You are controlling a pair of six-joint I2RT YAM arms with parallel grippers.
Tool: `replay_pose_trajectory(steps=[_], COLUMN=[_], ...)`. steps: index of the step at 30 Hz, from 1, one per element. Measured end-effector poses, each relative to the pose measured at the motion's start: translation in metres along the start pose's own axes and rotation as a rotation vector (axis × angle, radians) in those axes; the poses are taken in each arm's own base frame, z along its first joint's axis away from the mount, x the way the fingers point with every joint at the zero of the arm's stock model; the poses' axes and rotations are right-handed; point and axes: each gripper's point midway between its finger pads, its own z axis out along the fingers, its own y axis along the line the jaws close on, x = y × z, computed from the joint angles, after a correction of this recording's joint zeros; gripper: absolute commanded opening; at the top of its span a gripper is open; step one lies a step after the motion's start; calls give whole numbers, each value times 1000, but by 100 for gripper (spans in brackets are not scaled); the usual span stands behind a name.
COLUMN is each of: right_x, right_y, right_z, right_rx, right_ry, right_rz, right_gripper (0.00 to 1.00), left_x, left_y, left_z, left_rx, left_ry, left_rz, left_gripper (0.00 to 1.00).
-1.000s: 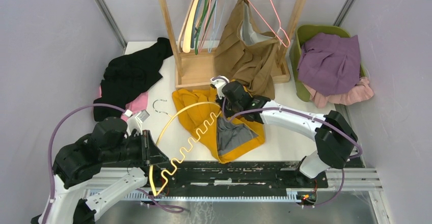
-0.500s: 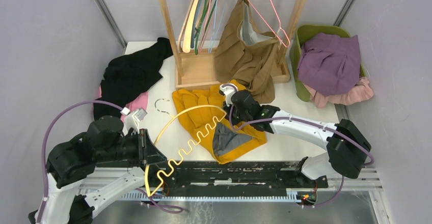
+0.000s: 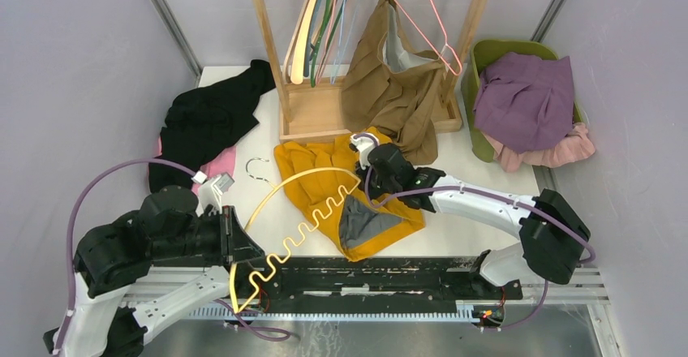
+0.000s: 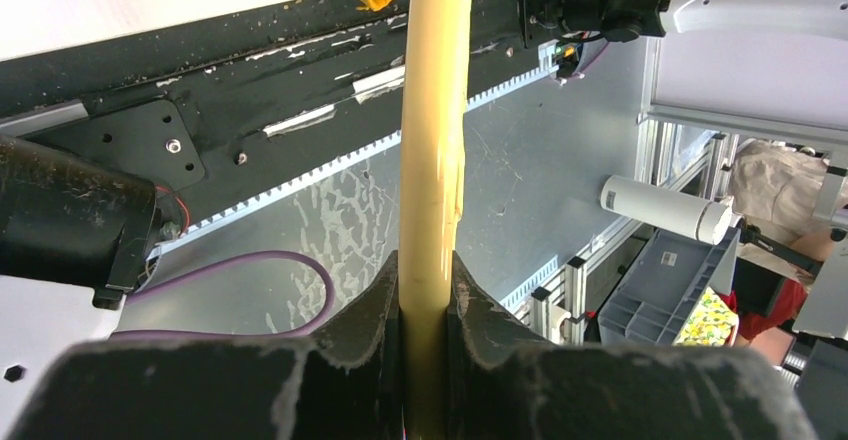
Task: Place the skirt on the hanger
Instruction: Hang the skirt on the hanger.
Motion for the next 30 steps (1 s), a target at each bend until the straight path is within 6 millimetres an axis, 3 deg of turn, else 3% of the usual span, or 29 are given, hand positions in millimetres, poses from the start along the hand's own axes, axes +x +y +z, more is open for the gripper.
replay_pose_trajectory(steps=[6,14,20,26,30], right_x=[-25,-36,-42,-18,-4], right_y=[3,-4,0,-3,-9], right_z=[5,4,5,9,6], right_rx=[10,34,13,12,25], right_ry=[-16,-4,-31,-24,-2], right_rz=[-47,-92,-99,-74,-59], right_gripper=[1,1,1,1,1], left_x=[6,10,9,15,22], left_y=[4,5,-8,0,7], left_z=[6,11,-8,-17,-10], left_rx=[-6,8,72,102,88], left_ry=[26,49,24,4,34], left_rz=[-6,-5,-8,-35,-43], left_gripper=[3,3,3,3,3])
